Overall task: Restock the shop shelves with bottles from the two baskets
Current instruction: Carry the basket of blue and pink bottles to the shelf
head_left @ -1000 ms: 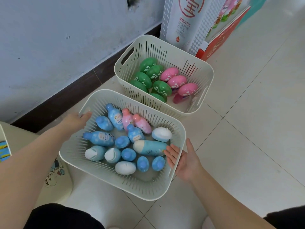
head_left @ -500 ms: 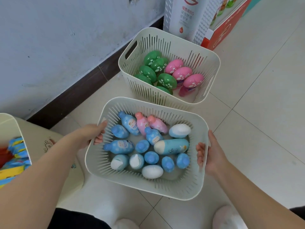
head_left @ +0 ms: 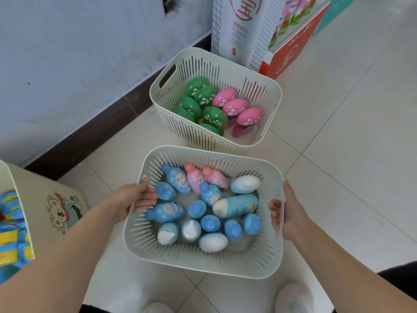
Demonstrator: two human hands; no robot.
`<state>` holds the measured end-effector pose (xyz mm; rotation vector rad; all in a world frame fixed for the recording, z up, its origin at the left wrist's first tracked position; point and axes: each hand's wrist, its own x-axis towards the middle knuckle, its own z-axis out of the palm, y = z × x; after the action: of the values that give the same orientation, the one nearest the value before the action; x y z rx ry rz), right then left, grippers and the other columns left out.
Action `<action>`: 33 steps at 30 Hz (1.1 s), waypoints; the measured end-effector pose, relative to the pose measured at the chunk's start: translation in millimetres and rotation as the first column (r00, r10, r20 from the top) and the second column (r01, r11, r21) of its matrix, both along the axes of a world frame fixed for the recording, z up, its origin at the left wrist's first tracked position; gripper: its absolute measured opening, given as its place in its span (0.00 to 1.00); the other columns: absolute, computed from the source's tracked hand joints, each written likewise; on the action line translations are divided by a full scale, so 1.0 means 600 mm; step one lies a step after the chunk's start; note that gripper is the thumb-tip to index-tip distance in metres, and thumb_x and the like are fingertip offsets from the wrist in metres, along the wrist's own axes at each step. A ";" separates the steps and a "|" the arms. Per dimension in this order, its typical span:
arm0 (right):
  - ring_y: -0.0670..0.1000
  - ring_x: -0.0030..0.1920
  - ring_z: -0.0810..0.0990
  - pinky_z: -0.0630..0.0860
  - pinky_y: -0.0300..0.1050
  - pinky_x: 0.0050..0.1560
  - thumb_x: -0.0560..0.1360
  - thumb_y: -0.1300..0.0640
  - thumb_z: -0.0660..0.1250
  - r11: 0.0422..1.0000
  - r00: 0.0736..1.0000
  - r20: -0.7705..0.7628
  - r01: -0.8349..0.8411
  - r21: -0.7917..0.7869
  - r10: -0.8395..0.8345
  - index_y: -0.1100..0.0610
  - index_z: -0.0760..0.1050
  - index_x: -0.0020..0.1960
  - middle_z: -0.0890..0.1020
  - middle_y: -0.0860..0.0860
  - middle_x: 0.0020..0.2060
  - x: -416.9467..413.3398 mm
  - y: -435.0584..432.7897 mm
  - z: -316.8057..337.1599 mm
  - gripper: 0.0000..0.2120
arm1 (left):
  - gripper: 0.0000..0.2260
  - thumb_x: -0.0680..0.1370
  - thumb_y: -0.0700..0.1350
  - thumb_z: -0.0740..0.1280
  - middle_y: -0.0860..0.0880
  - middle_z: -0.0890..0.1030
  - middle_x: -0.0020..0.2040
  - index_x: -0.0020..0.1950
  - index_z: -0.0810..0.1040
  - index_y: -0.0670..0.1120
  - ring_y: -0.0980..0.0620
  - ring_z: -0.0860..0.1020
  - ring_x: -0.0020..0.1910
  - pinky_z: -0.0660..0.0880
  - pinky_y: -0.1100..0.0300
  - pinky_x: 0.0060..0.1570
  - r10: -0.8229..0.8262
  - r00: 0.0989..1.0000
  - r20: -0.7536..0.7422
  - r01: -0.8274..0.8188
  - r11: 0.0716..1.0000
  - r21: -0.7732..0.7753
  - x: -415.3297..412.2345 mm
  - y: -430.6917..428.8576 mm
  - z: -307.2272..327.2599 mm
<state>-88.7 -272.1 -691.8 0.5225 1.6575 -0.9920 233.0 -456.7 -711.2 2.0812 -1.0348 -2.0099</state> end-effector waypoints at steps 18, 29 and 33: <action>0.44 0.18 0.65 0.63 0.32 0.20 0.69 0.32 0.63 0.999 1.000 0.028 0.001 0.034 -0.002 0.56 0.70 0.33 0.73 0.49 0.22 -0.073 0.091 0.452 0.26 | 0.18 0.79 0.56 0.59 0.49 0.83 0.30 0.44 0.76 0.42 0.53 0.82 0.31 0.78 0.65 0.29 0.035 0.994 0.104 -0.043 0.995 0.084 -0.065 0.111 0.436; 0.43 0.18 0.66 0.64 0.31 0.20 0.68 0.30 0.63 0.995 0.991 0.090 0.103 0.008 -0.104 0.55 0.71 0.33 0.74 0.48 0.23 -0.189 0.164 0.813 0.27 | 0.17 0.79 0.55 0.59 0.46 0.81 0.38 0.42 0.75 0.43 0.49 0.77 0.39 0.71 0.59 0.36 -0.050 0.991 0.122 0.047 0.999 0.023 -0.220 0.123 0.833; 0.44 0.16 0.66 0.65 0.29 0.19 0.67 0.30 0.63 0.990 0.987 0.090 0.138 -0.020 -0.135 0.55 0.70 0.33 0.74 0.48 0.22 -0.244 0.188 0.879 0.27 | 0.17 0.79 0.55 0.60 0.49 0.83 0.29 0.43 0.76 0.42 0.49 0.79 0.39 0.74 0.57 0.44 -0.101 0.989 0.109 0.103 0.995 -0.012 -0.285 0.126 0.905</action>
<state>-235.0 -159.5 -164.5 0.6604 1.5438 -1.0736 62.3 -381.2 -168.0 2.1924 -1.1959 -1.9427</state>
